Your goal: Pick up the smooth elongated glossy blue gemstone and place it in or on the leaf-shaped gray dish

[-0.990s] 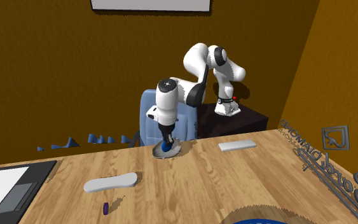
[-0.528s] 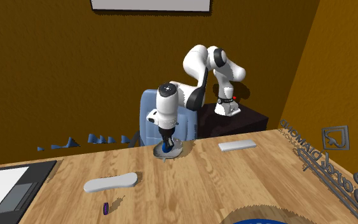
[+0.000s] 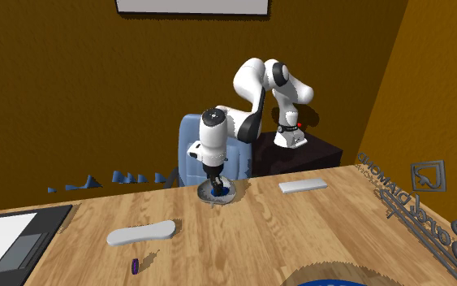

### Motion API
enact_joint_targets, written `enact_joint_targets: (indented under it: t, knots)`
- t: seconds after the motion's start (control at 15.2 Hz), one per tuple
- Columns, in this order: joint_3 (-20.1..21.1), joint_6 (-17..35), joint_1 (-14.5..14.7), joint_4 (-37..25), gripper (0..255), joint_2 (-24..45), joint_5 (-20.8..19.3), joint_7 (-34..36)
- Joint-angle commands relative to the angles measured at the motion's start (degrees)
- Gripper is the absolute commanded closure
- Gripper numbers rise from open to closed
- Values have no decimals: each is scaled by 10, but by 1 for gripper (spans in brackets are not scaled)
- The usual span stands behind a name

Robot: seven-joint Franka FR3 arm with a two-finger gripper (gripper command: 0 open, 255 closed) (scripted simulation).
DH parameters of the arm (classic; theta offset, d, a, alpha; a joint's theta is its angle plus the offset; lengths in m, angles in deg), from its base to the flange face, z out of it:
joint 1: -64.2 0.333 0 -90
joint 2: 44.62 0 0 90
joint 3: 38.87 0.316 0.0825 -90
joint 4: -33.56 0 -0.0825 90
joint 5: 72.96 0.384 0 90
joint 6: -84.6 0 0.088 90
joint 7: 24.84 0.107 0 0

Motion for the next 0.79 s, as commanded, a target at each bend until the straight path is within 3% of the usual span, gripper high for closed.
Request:
enact_joint_targets:
  t: [0.0, 0.26, 0.73]
  knots:
    - [0, 2, -1, 2, 0, 0, 0, -1]
    - [2, -68, 23, -76, 0, 1, 8, -16]
    - [2, -68, 23, -76, 0, 1, 8, -17]
